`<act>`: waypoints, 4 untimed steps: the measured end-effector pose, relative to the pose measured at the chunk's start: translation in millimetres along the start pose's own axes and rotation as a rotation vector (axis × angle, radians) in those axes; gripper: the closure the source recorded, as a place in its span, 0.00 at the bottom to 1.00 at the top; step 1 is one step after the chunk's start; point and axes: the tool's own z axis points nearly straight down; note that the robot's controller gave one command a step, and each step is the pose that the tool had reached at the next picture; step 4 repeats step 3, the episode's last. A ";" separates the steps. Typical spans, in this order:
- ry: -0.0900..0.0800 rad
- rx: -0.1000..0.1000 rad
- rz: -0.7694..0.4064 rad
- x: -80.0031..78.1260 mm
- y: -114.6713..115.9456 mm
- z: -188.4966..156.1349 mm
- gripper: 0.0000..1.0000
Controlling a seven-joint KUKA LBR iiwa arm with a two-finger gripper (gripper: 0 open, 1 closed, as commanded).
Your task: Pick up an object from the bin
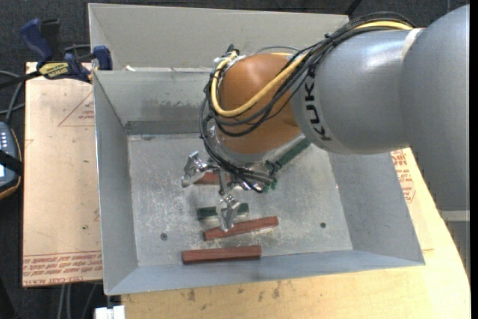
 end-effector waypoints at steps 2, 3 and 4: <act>-0.028 0.009 -0.097 22.2 -14.2 34.8 1.00; -0.016 0.007 -0.124 12.2 -19.2 -140.7 1.00; -0.016 0.007 -0.124 12.2 -19.2 -140.7 1.00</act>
Offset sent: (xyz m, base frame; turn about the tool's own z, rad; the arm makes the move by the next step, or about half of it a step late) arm 0.0000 0.0000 0.0000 0.0000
